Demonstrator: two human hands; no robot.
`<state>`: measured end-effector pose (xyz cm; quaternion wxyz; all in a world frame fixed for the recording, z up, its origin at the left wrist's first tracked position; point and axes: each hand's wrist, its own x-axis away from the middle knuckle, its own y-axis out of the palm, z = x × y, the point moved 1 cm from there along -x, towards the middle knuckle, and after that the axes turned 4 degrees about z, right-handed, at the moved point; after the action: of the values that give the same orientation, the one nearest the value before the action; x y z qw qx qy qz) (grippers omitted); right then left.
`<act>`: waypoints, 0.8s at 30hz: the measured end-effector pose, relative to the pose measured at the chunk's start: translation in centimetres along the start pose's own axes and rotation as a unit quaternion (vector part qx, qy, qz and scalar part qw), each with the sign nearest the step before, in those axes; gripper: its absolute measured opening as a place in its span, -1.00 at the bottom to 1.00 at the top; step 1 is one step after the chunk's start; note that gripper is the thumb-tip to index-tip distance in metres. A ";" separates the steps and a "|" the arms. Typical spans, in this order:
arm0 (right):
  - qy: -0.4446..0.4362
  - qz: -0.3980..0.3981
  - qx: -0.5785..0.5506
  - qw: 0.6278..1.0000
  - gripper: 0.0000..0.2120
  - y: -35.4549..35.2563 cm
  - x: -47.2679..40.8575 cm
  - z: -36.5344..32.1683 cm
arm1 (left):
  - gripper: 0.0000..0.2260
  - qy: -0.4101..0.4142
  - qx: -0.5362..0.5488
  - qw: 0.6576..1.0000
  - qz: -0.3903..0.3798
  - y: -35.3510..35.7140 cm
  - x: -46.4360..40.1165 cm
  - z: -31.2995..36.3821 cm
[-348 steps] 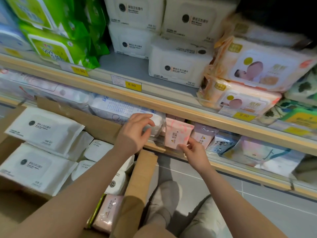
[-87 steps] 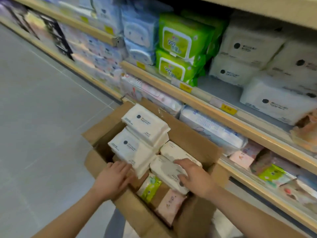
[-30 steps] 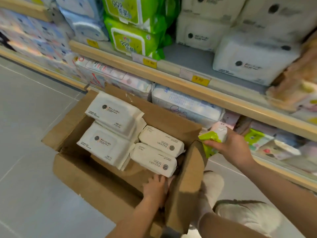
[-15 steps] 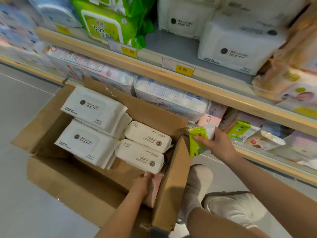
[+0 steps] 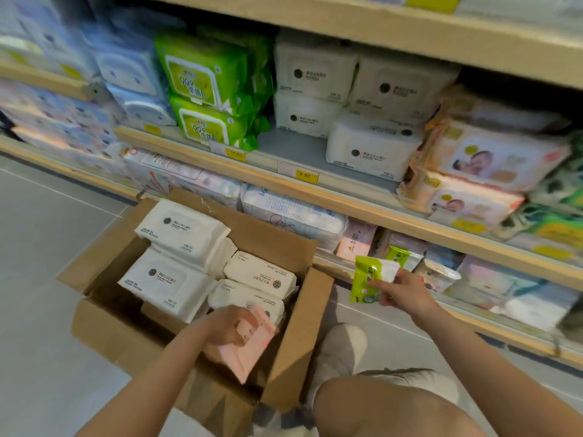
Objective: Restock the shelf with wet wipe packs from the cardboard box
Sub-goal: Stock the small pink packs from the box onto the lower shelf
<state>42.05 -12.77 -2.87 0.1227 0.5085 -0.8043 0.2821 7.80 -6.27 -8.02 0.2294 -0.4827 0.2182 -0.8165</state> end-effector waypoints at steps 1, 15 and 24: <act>0.004 0.008 -0.004 1.000 -0.87 -0.9 0.1 0.3 | -0.60 0.004 0.016 1.000 0.015 -0.9 0.2 0.8; -0.038 0.145 0.002 0.989 -0.77 -7.5 -4.8 5.8 | -0.61 0.206 0.242 0.936 0.153 -5.2 -3.9 15.2; -0.111 0.220 0.023 0.969 -0.76 -6.2 -10.4 6.8 | -0.57 0.203 0.246 0.934 0.163 -3.2 -9.6 18.1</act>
<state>52.84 -10.91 -11.34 -0.0440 0.3493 -0.8984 0.2626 27.44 -0.59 -4.85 0.4212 -0.1932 0.1282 -0.8768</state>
